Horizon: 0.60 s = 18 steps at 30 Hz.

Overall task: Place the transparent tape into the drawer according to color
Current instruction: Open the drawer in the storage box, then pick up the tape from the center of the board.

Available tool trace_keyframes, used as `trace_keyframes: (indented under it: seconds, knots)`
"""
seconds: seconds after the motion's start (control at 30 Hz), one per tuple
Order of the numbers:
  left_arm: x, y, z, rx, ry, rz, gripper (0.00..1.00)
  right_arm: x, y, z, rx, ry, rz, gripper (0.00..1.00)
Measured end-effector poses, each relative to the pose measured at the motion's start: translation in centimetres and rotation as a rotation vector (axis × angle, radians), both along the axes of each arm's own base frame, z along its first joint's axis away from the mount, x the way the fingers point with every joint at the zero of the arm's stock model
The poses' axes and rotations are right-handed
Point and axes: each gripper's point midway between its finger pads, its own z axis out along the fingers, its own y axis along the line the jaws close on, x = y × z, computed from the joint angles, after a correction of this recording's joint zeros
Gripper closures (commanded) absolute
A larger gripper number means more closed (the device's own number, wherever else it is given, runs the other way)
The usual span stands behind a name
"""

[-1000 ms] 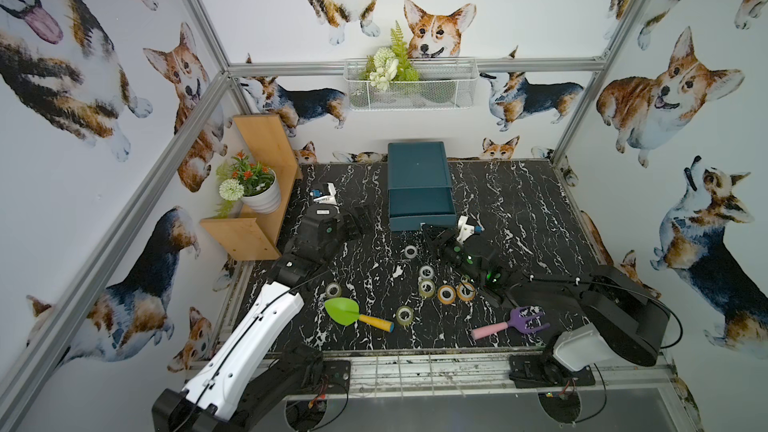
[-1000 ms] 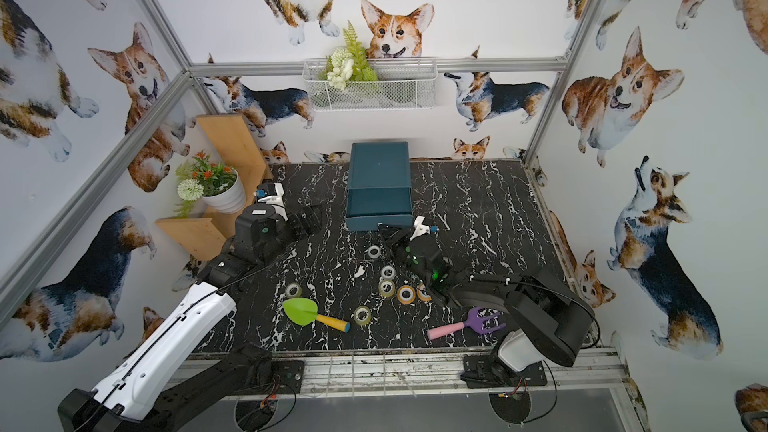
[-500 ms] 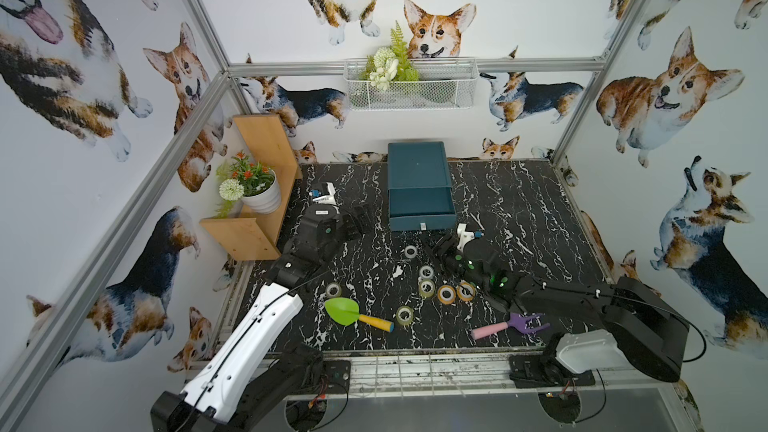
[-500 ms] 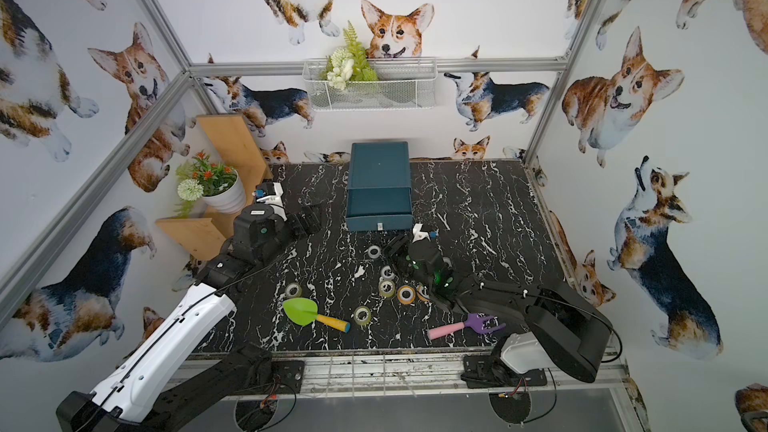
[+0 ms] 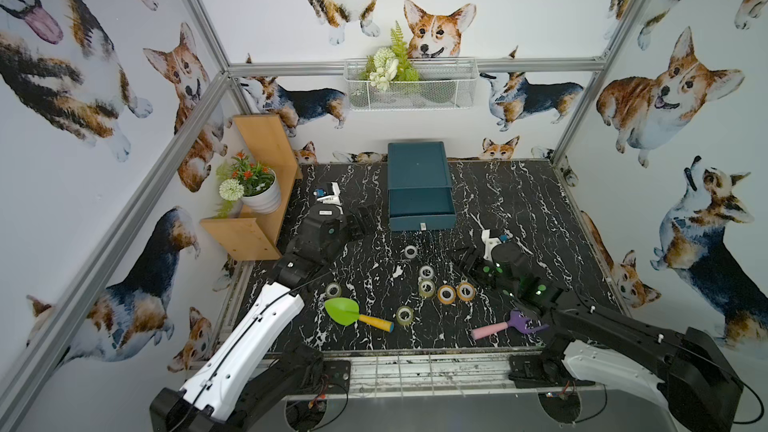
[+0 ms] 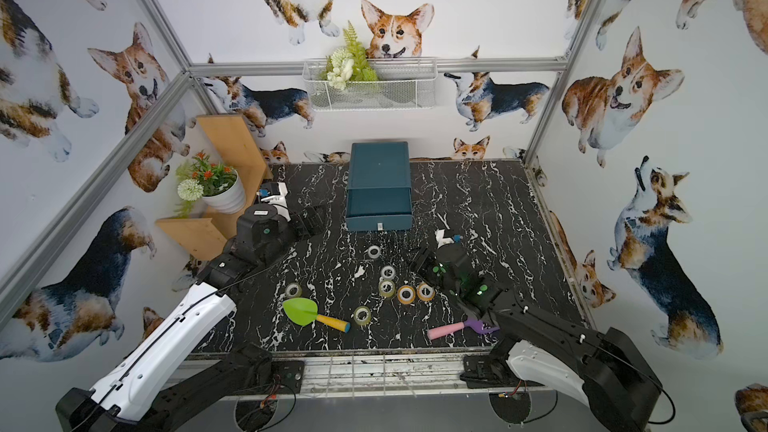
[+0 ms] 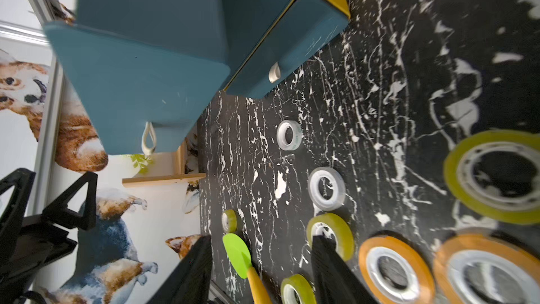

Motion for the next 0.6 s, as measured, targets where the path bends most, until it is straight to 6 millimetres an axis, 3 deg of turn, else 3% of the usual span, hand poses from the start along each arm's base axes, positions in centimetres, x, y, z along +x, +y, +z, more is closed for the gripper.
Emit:
trace_keyframes:
  seconds: [0.17, 0.2, 0.33, 0.5, 0.6]
  knots:
    - [-0.2, -0.6, 0.2, 0.007, -0.006, -0.025, 0.0, 0.0, -2.9, -1.1, -0.239, -0.008, -0.014, 0.38]
    - [-0.3, -0.8, 0.3, 0.009, -0.008, -0.033, 0.01, 0.3, -3.4, -1.8, -0.303, 0.005, -0.018, 0.33]
    - [-0.6, -1.1, 0.6, 0.013, -0.016, -0.053, 0.01, 2.1, -5.8, -3.9, -0.5, 0.041, -0.084, 0.32]
    - [-0.9, -1.1, 1.1, 0.02, -0.035, -0.053, 0.01, 4.5, -10.0, -6.9, -0.625, 0.115, -0.202, 0.32]
    - [-1.0, -1.3, 1.1, 0.025, -0.037, -0.059, 0.0, 5.4, -10.2, -8.2, -0.674, 0.137, -0.194, 0.3]
